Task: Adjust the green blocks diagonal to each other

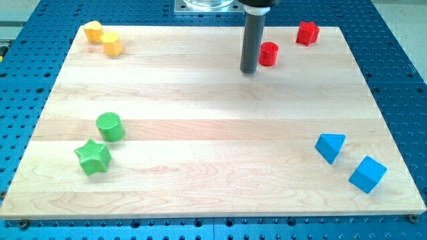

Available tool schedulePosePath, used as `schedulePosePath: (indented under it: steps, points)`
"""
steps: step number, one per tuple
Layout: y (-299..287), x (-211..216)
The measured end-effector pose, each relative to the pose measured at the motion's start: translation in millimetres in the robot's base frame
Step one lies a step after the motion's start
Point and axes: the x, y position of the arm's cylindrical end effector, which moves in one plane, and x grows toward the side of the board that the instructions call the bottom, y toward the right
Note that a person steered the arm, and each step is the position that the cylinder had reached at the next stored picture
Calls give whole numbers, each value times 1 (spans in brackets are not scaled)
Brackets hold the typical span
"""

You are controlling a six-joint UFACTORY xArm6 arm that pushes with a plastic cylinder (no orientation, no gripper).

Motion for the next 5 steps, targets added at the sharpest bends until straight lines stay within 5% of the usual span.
schedulePosePath:
  steps: [1, 5]
  points:
    - [16, 1]
    - [-149, 227]
